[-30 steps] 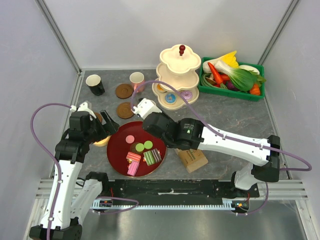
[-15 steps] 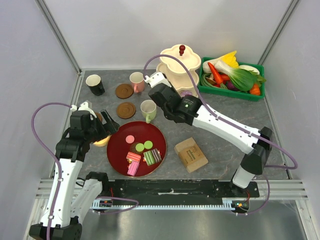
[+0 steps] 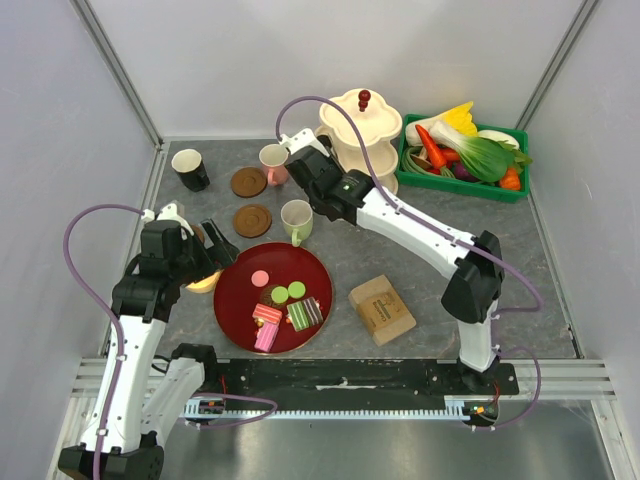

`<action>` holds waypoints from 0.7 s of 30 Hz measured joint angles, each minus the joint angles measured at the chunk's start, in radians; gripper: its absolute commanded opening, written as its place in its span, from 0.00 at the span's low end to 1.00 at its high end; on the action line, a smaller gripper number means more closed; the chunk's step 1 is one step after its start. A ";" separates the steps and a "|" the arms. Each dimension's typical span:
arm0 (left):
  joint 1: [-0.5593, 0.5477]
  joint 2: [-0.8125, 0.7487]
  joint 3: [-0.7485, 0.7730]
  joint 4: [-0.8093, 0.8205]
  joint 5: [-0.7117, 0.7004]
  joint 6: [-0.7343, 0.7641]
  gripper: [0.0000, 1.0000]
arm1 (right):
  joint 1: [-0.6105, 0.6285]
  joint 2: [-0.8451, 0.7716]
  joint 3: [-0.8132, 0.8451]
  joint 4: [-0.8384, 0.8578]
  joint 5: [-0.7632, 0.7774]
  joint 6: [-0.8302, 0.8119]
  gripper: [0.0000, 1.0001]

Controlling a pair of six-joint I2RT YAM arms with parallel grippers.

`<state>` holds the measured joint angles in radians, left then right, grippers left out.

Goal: Serve the afternoon tea

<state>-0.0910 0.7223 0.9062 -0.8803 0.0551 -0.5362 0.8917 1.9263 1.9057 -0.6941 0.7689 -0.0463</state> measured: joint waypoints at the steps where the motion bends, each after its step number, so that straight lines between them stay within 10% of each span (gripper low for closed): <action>1: 0.000 0.000 0.000 0.000 0.000 0.000 0.98 | -0.006 0.013 0.013 0.000 0.000 -0.003 0.38; 21: 0.000 0.008 0.000 0.000 -0.001 0.008 0.98 | -0.099 0.183 0.114 0.067 0.035 -0.045 0.43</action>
<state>-0.0910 0.7300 0.9062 -0.8799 0.0544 -0.5285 0.7929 2.1094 2.0193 -0.6273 0.8036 -0.0917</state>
